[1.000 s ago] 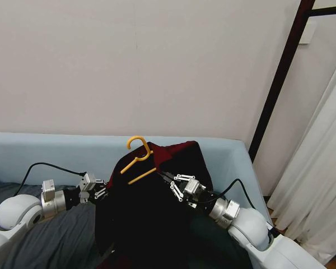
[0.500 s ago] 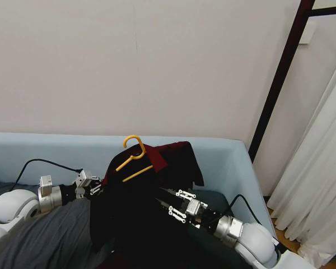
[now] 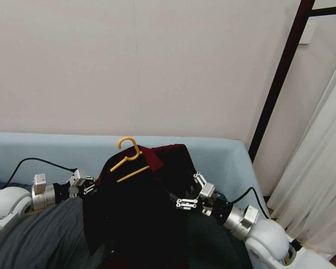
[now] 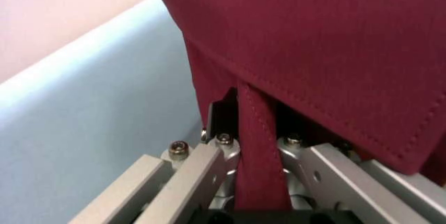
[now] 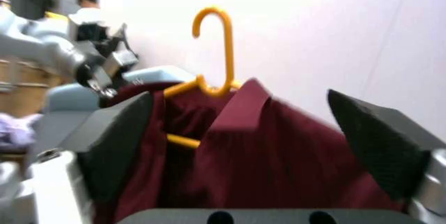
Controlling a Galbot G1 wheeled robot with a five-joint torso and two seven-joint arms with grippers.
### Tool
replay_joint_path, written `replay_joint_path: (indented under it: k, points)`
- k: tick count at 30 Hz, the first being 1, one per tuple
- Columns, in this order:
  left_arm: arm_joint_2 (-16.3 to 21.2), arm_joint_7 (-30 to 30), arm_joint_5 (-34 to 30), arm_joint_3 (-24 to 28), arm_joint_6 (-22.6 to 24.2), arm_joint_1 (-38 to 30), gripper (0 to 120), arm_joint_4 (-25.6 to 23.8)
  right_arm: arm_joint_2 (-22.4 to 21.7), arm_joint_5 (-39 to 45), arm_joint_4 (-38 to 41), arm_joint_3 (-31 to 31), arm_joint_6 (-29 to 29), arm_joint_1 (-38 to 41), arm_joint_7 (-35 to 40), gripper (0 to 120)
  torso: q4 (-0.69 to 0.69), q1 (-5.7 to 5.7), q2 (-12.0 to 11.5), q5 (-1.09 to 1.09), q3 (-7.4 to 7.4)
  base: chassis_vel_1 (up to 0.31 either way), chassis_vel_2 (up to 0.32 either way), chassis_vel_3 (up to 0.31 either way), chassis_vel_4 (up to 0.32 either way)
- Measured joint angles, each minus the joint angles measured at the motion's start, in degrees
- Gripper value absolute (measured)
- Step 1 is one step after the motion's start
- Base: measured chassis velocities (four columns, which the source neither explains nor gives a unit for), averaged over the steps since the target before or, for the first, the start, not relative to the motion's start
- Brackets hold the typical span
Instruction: Pick up the clothes from the sofa and hang them on the clothes hanger.
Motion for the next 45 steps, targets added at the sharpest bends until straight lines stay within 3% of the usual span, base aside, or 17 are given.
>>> replay_joint_path:
  k: [5,11,21,32,38,45]
  points:
    - [0.06,7.13,1.67,1.19,-0.27,-3.04,2,2.54,-2.52,4.04,-5.59,-2.20,-1.09,8.26,-6.22,100,0.01,0.00,0.00,0.01,0.00,0.000,0.000,0.000,0.000]
    - [0.36,7.87,2.31,3.03,-0.36,-5.26,2,2.57,-2.44,0.45,-13.75,-4.91,-3.77,14.87,-10.89,100,0.00,0.00,0.00,0.02,0.00,0.000,0.000,0.000,0.000]
    - [0.89,8.03,4.08,9.87,-0.58,-10.90,2,0.37,-1.37,0.44,-17.25,-9.11,-13.40,24.08,-21.05,100,0.00,0.00,0.00,0.01,0.00,0.000,0.000,0.000,0.000]
    - [-0.08,7.98,4.80,14.65,-0.65,-15.37,2,0.29,-1.12,-3.04,-18.38,-8.58,-16.23,23.37,-29.43,97,-0.01,0.00,0.00,0.01,0.00,0.000,0.000,0.000,0.000]
    - [-1.40,7.99,5.35,17.43,-0.69,-18.15,2,0.47,-0.58,-5.09,-20.06,-8.56,-16.25,22.57,-30.61,81,-0.01,0.00,0.00,0.02,0.00,0.000,0.000,0.000,0.000]
    - [-3.34,8.27,6.89,19.81,-1.50,-21.27,2,2.77,-0.41,-5.37,-21.08,-8.47,-16.35,22.51,-33.06,52,0.00,0.00,0.00,0.01,0.00,0.000,0.000,0.000,0.000]
